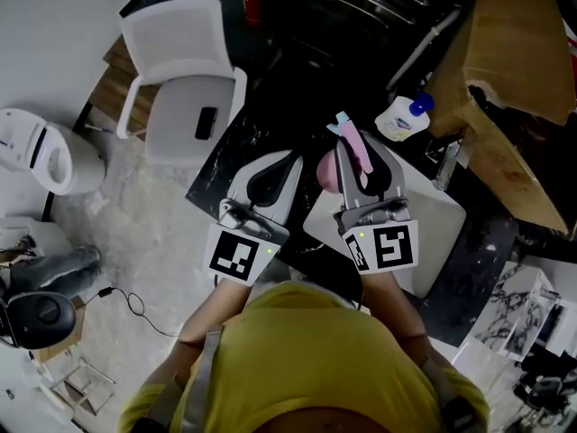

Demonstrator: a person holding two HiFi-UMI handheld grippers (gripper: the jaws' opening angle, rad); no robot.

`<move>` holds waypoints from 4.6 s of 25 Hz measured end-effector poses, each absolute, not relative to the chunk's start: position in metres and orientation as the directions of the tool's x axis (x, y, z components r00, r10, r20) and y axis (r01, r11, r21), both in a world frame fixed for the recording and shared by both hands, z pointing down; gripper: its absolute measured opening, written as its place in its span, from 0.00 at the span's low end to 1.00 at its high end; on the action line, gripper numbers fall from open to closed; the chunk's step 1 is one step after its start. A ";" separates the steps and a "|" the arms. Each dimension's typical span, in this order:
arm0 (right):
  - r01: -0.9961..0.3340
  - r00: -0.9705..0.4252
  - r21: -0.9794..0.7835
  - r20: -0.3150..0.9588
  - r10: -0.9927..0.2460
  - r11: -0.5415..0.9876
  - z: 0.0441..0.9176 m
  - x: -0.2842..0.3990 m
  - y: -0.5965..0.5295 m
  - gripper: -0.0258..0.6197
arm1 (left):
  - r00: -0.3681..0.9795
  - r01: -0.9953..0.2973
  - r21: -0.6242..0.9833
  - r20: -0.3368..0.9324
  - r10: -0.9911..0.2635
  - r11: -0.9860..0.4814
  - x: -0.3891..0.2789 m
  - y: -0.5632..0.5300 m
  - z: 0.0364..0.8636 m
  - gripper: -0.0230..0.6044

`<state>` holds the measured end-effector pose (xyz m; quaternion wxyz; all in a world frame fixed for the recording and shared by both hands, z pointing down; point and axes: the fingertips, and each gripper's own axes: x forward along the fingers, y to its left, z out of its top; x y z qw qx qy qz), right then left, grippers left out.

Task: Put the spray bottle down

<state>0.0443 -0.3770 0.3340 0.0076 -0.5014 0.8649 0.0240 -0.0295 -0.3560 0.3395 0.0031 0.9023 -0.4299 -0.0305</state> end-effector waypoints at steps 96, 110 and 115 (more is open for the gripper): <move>-0.988 -0.066 0.142 -0.025 -0.997 0.062 0.301 0.109 -0.337 0.04 | 0.701 -0.714 -0.043 -0.059 -0.711 -0.699 -0.019 -0.371 0.296 0.04; -0.990 -0.090 0.109 -0.041 -0.995 0.085 0.294 0.103 -0.319 0.04 | 0.696 -0.717 -0.035 -0.063 -0.715 -0.696 -0.026 -0.357 0.285 0.04; -0.990 -0.088 0.112 -0.035 -0.995 0.084 0.296 0.106 -0.320 0.04 | 0.693 -0.720 -0.039 -0.070 -0.717 -0.693 -0.025 -0.358 0.289 0.04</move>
